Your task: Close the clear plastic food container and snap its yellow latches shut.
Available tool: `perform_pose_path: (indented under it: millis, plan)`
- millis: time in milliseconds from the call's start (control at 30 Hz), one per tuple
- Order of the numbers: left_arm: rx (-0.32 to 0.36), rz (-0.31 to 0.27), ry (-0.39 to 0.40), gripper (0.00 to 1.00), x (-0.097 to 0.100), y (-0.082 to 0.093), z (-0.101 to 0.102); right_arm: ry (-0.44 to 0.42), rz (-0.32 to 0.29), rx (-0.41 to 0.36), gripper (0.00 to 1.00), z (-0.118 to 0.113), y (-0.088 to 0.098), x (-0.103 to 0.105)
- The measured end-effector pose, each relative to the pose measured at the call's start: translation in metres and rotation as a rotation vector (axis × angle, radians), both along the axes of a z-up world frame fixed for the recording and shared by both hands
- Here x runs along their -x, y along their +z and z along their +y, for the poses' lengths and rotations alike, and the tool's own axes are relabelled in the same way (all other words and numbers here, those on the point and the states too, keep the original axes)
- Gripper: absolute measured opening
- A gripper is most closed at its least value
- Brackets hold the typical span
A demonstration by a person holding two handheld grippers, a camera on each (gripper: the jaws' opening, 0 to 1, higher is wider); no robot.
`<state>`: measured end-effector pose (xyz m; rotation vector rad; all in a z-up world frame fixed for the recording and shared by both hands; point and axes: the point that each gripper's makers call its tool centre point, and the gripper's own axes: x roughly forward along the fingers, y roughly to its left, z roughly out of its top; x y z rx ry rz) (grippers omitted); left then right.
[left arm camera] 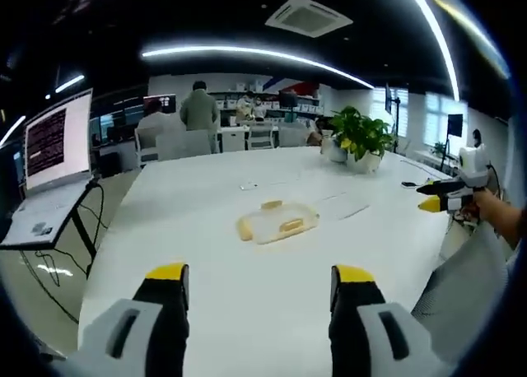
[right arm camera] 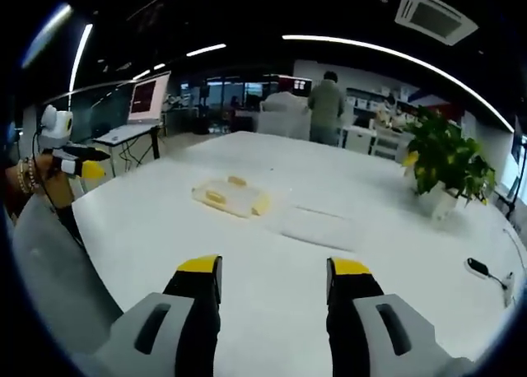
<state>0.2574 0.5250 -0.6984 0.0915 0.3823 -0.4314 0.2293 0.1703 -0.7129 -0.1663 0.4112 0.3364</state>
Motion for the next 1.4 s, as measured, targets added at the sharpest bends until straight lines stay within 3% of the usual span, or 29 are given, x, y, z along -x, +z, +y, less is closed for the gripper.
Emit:
perform_pose_path:
  millis: [133, 367, 533, 667, 800, 833, 1133, 1400]
  plan:
    - [-0.033, -0.001, -0.010, 0.67, -0.017, 0.002, 0.001, -0.007, -0.006, -0.027, 0.50, -0.004, 0.005, -0.014]
    - [-0.018, -0.023, -0.022, 0.68, -0.047, 0.013, -0.002, 0.009, -0.001, -0.005, 0.50, 0.002, 0.007, -0.033]
    - [-0.060, -0.077, -0.072, 0.67, -0.072, 0.029, -0.014, 0.034, -0.031, 0.009, 0.49, 0.006, 0.020, -0.053]
    - [-0.010, -0.098, -0.094, 0.64, -0.097, 0.044, -0.021, 0.060, -0.040, 0.025, 0.49, 0.009, 0.027, -0.072]
    - [-0.062, -0.125, -0.106, 0.65, -0.114, 0.053, -0.023, 0.093, -0.047, 0.023, 0.49, 0.016, 0.034, -0.085]
    - [-0.045, -0.120, -0.126, 0.64, -0.117, 0.055, -0.028, 0.106, -0.048, 0.023, 0.49, 0.019, 0.036, -0.089]
    - [-0.062, -0.159, -0.167, 0.62, -0.148, 0.074, -0.039, 0.176, -0.067, 0.092, 0.49, 0.033, 0.044, -0.120]
    - [-0.086, -0.141, -0.216, 0.59, -0.181, 0.079, -0.043, 0.244, -0.077, 0.143, 0.47, 0.047, 0.052, -0.149]
